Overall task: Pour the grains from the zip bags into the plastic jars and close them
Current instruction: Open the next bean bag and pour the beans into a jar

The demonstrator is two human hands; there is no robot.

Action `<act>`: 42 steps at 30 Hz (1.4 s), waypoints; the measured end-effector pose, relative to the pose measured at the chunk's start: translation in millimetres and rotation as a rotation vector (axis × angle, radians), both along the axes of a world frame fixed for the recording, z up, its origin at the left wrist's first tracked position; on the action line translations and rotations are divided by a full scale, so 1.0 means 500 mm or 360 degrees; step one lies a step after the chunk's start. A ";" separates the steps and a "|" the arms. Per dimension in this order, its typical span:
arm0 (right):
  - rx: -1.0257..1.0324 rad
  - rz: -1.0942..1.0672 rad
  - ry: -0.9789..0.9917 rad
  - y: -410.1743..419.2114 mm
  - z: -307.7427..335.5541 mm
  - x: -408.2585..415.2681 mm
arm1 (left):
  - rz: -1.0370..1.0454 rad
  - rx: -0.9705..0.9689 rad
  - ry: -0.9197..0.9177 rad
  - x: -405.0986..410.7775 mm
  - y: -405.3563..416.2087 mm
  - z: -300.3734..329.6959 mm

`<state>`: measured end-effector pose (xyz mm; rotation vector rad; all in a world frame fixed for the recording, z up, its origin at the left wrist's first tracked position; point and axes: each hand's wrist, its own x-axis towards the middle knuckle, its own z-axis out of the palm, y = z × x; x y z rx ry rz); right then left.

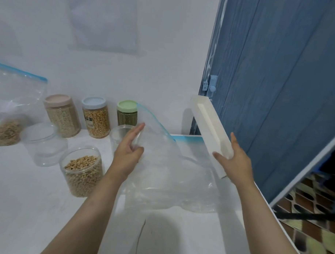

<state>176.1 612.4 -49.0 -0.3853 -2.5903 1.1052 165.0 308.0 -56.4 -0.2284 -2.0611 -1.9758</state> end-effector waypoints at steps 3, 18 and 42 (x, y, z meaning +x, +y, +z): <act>-0.0617 -0.0048 0.0059 -0.004 0.019 0.003 | -0.0046 -0.0025 0.0071 0.001 0.017 0.018; -0.0568 0.0304 0.0264 0.050 0.119 -0.005 | -0.0303 0.0251 0.0110 -0.068 0.233 0.039; -0.0528 0.0250 -0.0373 0.076 -0.043 -0.024 | -0.0096 -0.1640 -0.0680 -0.061 0.322 -0.012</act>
